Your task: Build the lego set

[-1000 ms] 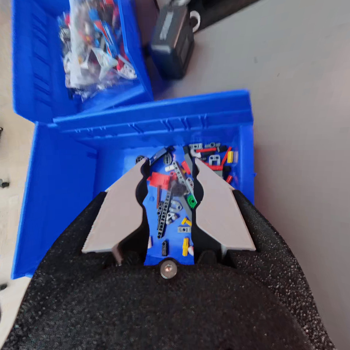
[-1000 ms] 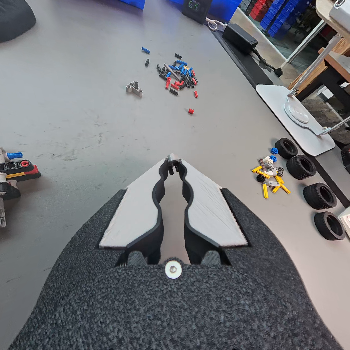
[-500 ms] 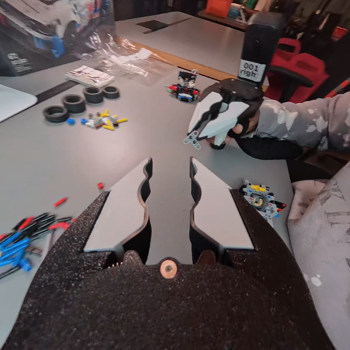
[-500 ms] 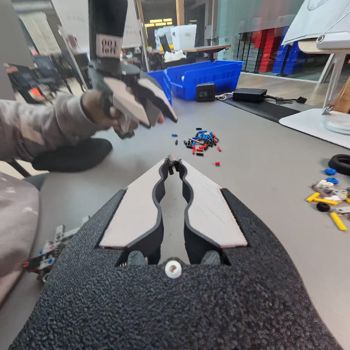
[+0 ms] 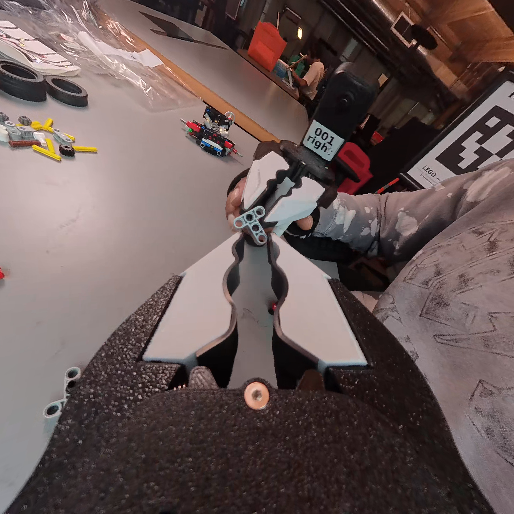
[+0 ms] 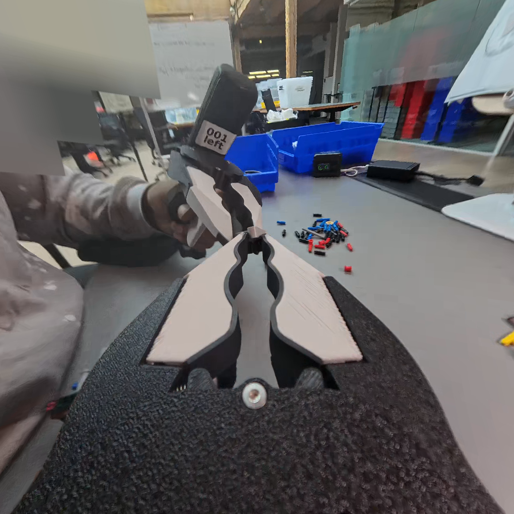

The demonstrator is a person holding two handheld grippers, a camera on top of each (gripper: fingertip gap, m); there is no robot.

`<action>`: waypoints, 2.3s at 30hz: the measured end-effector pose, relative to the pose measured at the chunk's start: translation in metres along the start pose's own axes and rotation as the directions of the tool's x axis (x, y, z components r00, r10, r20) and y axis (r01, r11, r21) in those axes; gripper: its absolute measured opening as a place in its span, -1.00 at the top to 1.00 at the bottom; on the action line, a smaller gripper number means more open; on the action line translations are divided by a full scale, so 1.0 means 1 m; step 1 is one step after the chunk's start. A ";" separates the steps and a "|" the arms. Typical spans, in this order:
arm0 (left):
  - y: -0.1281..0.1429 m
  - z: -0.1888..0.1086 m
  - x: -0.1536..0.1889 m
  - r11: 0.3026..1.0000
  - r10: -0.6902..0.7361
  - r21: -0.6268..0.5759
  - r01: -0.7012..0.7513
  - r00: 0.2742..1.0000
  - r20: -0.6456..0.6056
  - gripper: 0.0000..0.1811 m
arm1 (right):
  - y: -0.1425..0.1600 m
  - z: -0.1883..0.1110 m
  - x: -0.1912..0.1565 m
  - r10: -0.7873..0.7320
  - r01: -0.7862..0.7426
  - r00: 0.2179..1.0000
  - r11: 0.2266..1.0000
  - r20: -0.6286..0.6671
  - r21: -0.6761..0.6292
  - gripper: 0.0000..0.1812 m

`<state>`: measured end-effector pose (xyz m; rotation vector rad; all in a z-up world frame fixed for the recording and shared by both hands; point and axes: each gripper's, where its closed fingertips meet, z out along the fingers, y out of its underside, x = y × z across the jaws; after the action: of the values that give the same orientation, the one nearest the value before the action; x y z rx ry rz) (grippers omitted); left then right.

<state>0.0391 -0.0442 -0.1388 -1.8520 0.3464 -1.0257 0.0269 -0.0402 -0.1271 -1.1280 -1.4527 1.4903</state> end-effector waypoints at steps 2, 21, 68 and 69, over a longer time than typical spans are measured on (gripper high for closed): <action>0.007 -0.001 -0.001 0.999 0.018 -0.030 -0.018 1.000 0.000 0.89 | 0.005 0.002 -0.002 -0.192 0.189 0.980 0.980 -0.045 -0.062 0.91; 0.022 -0.014 0.096 0.966 -0.252 -0.212 0.147 0.711 -0.657 0.92 | -0.012 -0.026 -0.073 -0.122 0.135 0.907 0.991 0.404 -0.004 0.77; 0.028 -0.017 -0.033 0.686 0.721 -0.330 -0.649 0.667 0.188 0.95 | 0.047 0.017 0.006 0.254 -0.239 0.967 0.909 -0.003 -0.342 0.82; 0.027 -0.017 -0.033 0.701 0.707 -0.314 -0.640 0.681 0.189 0.95 | 0.045 0.017 0.005 0.215 -0.198 0.977 0.926 0.016 -0.323 0.80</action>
<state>0.0111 -0.0478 -0.1743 -1.8021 0.9213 -0.1813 0.0121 -0.0439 -0.1729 -1.4880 -1.6974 1.4658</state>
